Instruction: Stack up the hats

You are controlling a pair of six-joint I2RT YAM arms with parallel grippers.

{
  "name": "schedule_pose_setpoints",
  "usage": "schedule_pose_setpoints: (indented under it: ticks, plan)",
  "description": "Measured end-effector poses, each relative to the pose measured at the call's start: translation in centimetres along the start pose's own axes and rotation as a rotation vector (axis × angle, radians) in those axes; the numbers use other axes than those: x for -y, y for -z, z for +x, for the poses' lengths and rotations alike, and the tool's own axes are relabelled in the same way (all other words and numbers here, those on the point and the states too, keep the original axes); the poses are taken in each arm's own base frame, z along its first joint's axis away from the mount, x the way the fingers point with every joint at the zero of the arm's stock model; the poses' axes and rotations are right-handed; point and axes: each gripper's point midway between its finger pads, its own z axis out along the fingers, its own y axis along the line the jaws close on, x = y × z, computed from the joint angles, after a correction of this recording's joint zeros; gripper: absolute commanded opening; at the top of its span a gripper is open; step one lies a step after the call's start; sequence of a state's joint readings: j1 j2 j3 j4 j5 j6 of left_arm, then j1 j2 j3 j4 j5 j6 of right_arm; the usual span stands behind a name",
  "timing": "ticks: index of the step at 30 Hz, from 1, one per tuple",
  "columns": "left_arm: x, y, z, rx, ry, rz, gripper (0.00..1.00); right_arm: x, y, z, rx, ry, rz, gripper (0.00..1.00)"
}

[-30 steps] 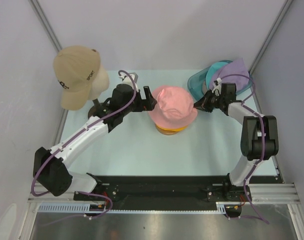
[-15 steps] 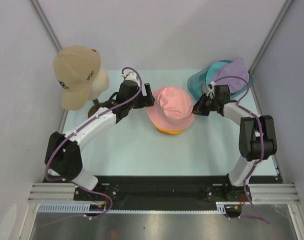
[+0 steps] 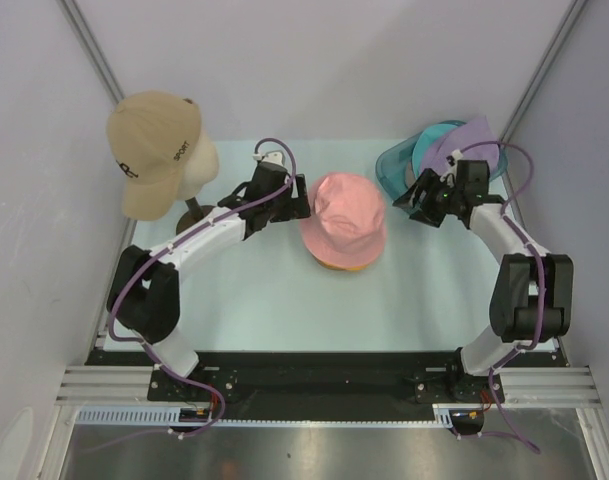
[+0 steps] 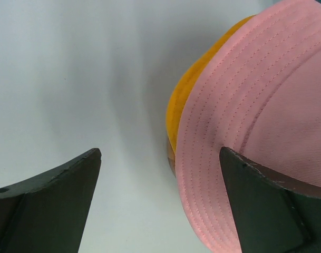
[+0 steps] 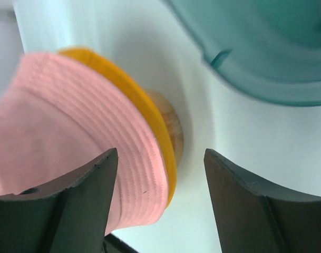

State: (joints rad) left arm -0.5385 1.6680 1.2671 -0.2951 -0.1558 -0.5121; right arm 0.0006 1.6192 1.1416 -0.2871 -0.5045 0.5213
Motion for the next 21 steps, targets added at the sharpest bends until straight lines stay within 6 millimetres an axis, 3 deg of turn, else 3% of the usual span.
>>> schedule_pose_setpoints:
  ticks: [3,7,10,13,17,21]
  plan:
    - [-0.3,0.0,0.1,-0.002,-0.004,-0.013,1.00,0.6,2.2,-3.1,0.081,-0.017,0.023,0.72]
    - [-1.1,0.6,-0.1,-0.001,-0.006,-0.047,1.00,1.3,5.9,-9.1,0.231,0.014,0.107,0.72]
    - [-1.4,2.0,-1.2,0.029,-0.004,-0.053,1.00,0.2,8.9,-13.4,0.354,0.087,0.166,0.72]
    - [-0.8,4.2,-3.2,0.090,0.001,-0.023,1.00,-0.9,10.9,-15.9,0.439,0.141,0.203,0.72]
    - [-0.2,7.2,-5.5,0.179,0.011,0.022,1.00,-1.0,11.4,-17.7,0.485,0.160,0.256,0.72]
    - [-0.5,8.4,-5.6,0.206,0.009,0.029,1.00,0.0,8.6,-19.0,0.466,0.166,0.323,0.72]
